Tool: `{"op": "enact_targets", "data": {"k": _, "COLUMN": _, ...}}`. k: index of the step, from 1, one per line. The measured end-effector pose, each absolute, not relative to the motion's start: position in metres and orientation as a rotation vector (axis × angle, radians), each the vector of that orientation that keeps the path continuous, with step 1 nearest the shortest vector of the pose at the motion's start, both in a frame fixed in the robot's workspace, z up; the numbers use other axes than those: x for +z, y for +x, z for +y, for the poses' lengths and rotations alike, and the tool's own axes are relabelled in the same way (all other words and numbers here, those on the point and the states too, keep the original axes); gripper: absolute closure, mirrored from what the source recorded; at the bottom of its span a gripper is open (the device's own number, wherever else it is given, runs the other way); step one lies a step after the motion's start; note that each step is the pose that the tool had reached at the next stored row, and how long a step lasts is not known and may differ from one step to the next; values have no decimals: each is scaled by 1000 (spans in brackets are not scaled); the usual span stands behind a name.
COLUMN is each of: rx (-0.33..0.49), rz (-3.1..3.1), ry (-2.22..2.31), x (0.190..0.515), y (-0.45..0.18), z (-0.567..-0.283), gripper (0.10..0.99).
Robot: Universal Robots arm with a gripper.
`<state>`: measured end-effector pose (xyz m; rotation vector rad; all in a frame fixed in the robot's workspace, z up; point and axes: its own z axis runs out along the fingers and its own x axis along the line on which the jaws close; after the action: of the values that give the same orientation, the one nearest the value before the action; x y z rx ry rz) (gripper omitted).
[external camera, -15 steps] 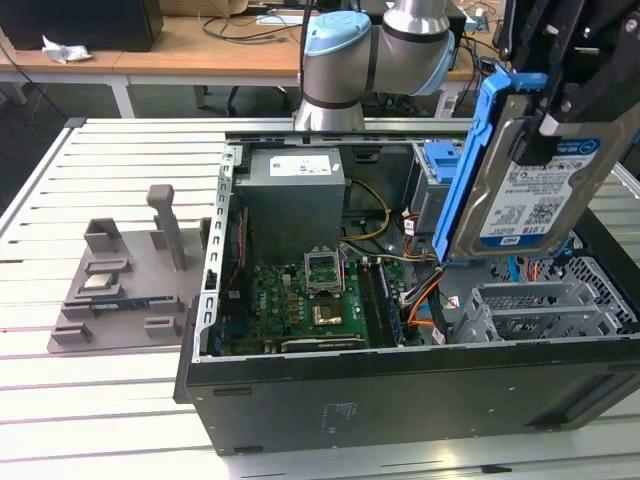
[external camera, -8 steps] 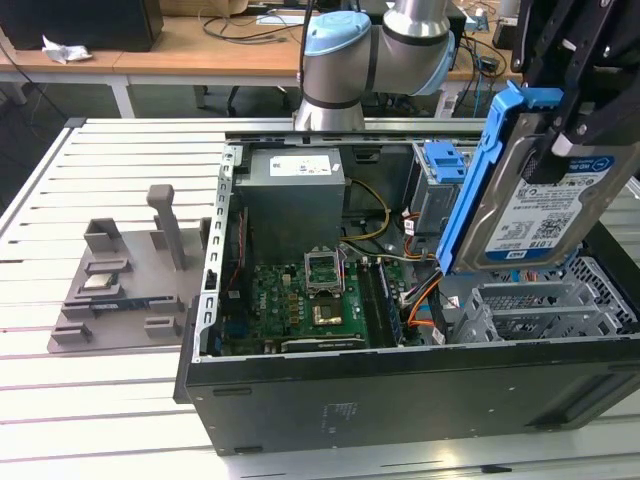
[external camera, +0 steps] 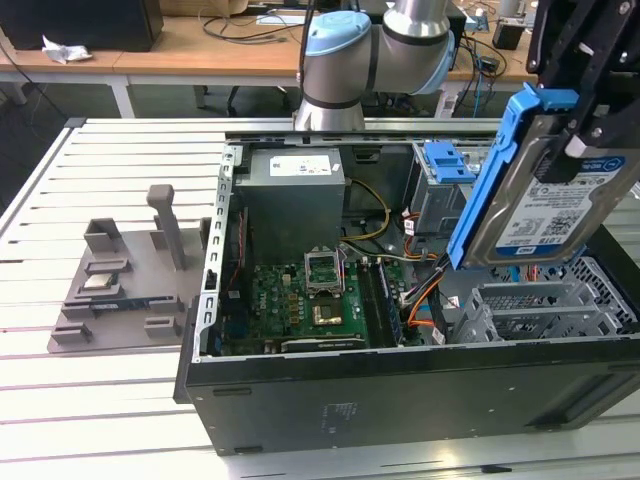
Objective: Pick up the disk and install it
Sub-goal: 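Pick up the disk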
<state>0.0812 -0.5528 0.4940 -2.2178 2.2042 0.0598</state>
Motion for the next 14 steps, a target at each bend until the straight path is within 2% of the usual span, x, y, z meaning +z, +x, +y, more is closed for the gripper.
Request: {"op": "enact_targets", "data": {"k": 14, "rx": 56, "rz": 2233, "ry": -2196, "x": 479, "y": 103, "z": -556, "gripper": 722}}
